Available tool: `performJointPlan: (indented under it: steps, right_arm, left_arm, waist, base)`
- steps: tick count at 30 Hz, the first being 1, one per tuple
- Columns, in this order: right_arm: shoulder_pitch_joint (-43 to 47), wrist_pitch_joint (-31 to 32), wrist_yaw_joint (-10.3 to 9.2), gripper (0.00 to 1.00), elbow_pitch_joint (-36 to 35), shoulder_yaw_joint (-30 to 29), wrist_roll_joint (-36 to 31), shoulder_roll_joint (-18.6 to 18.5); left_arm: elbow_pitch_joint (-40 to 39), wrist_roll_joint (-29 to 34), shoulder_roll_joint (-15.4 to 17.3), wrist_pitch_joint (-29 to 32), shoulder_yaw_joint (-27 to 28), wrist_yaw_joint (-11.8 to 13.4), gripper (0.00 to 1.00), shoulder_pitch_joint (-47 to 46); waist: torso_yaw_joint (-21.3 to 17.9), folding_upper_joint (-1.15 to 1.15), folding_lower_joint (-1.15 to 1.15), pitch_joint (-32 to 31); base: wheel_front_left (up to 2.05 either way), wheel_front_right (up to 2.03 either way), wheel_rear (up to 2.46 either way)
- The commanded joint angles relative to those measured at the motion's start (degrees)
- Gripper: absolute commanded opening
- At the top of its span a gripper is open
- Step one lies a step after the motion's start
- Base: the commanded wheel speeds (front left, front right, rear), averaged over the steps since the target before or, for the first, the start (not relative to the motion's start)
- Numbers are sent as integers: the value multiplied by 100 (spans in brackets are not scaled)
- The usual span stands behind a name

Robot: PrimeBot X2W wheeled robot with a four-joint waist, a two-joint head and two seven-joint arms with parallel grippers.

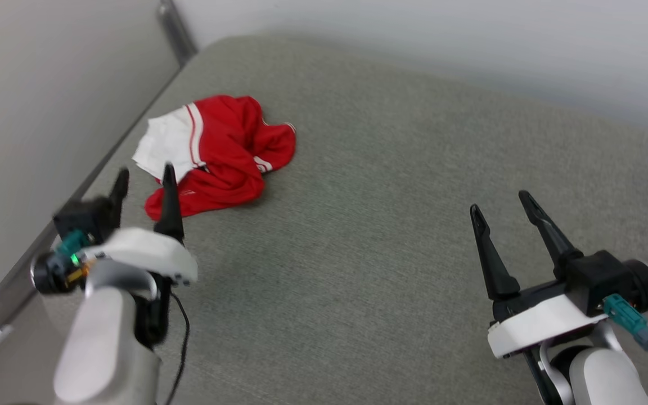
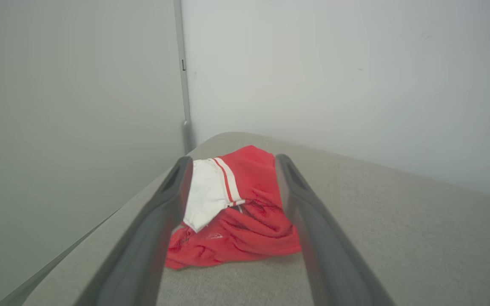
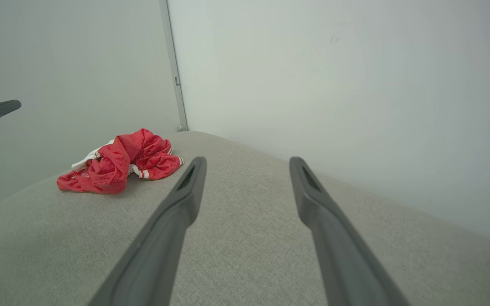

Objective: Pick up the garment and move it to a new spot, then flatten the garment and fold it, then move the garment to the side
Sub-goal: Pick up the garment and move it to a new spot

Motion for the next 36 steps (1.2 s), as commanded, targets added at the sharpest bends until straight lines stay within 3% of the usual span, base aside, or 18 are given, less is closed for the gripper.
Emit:
performJointPlan:
  steps: [1, 12, 20, 26, 29, 32, 33, 34, 35, 36]
  right_arm:
    - [-131, 16, -3, 100, -48, 5, -52, -3]
    - [-737, -11, -2, 100, -121, 15, -184, -3]
    - [-1114, -86, -2, 100, -141, 33, -264, -3]
    - [-1251, -134, -3, 100, -71, 90, -231, -3]
    - [-1293, -174, -3, 100, 11, 66, -202, -3]
    - [-1286, -175, -2, 100, 51, 53, -203, -3]
    - [-1282, -176, -2, 100, 66, 50, -196, -3]
    - [-1285, -182, -3, 100, 86, 49, -195, -3]
    - [-1283, -194, -2, 100, 104, 58, -186, -3]
    - [-1280, -191, -3, 100, 115, 64, -167, -3]
  left_arm:
    - [44, -52, 90, 117, 39, -74, 100, -330]
    - [696, -583, 1266, 2158, -18, -521, 100, -2237]
    - [1135, -1105, 2024, 3600, -280, -578, 100, -2919]
    - [1704, -1261, 2369, 4564, -281, -497, 100, -2898]
    - [2144, -1350, 2323, 5190, -330, -348, 100, -2687]
    - [2217, -1403, 2300, 5344, -363, -365, 100, -2640]
    - [2223, -1414, 2292, 5340, -348, -344, 75, -2637]
    - [2212, -1396, 2294, 5290, -361, -335, 24, -2626]
    - [2199, -1387, 2298, 5208, -365, -341, 0, -2610]
    - [2146, -1358, 2327, 5086, -369, -352, 0, -2620]
  waist:
    - [-311, 0, 0, 403]
    - [-1136, 0, 0, 1692]
    - [-1456, 0, 0, 2356]
    - [-1597, 0, 0, 2597]
    - [-1635, 0, 0, 2615]
    - [-1636, 0, 0, 2581]
    - [-1634, 0, 0, 2562]
    - [-1633, 0, 0, 2531]
    - [-1633, 0, 0, 2488]
    - [-1632, 0, 0, 2451]
  base:
    - [0, 0, 0]
    - [0, 0, 0]
    - [0, 0, 0]
    - [0, 0, 0]
    - [0, 0, 0]
    - [0, 0, 0]
    - [0, 0, 0]
    - [0, 0, 0]
    - [0, 0, 0]
    - [0, 0, 0]
